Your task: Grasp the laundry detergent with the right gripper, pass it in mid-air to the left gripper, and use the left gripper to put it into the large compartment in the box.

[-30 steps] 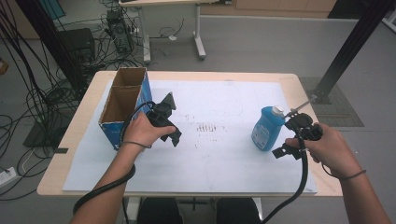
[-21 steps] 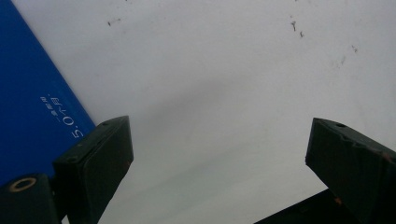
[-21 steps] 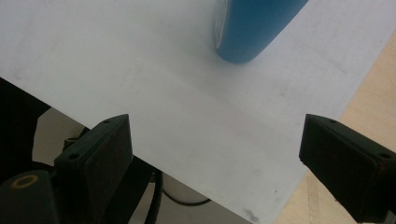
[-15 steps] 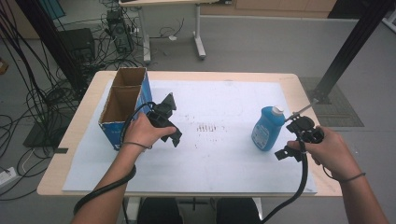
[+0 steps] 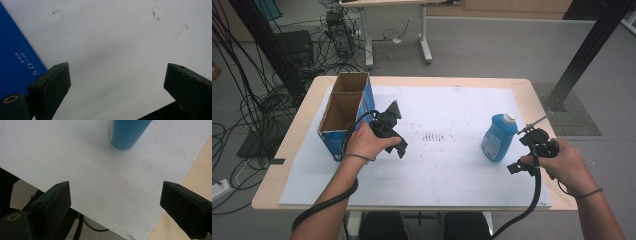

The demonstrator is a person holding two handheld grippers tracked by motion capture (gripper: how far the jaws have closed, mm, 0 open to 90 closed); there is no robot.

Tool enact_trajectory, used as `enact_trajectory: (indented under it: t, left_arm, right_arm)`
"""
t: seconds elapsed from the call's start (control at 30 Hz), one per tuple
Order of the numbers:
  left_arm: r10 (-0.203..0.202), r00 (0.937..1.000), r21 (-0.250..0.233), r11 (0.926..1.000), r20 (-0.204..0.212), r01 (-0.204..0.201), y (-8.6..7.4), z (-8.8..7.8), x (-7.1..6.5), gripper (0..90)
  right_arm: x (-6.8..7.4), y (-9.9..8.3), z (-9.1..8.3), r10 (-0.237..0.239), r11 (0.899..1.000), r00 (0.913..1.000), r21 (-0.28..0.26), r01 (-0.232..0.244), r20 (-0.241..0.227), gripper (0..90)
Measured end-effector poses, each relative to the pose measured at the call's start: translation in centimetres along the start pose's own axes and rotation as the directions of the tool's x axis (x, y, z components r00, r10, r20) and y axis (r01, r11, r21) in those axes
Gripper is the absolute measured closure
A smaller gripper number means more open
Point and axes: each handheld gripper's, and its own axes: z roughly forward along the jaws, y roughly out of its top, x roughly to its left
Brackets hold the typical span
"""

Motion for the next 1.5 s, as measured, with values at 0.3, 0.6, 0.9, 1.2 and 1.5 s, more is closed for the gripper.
enact_trajectory:
  t: [0.3,0.6,0.9,1.2,1.5]
  left_arm:
    - [-0.002,1.0000,0.003,1.0000,0.001,0.002,-0.1,0.1,0.0,7.6]
    - [-0.007,1.0000,0.001,1.0000,0.002,0.007,-0.1,0.2,0.1,7.6]
    - [-0.008,1.0000,-0.003,1.0000,0.005,0.008,-0.3,0.2,0.2,7.6]
    - [-0.010,0.9999,-0.008,0.9999,0.008,0.010,-0.3,0.1,0.2,7.7]
    - [-0.012,0.9998,-0.012,0.9999,0.013,0.012,-0.4,0.2,0.2,7.7]
  right_arm:
    - [-0.3,-0.4,0.7,0.013,1.000,0.9999,-0.005,-0.013,0.002,7.2]
    - [-0.4,-0.8,1.5,0.019,1.000,0.9997,-0.018,-0.019,0.017,7.1]
    - [-0.6,-1.2,2.0,0.034,0.999,0.9992,-0.032,-0.034,0.022,6.1]
    - [-0.4,-1.3,2.9,0.024,0.999,0.9991,-0.038,-0.022,0.035,5.4]
    - [-0.5,-1.7,3.7,0.026,0.998,0.9993,-0.062,-0.024,0.028,5.5]
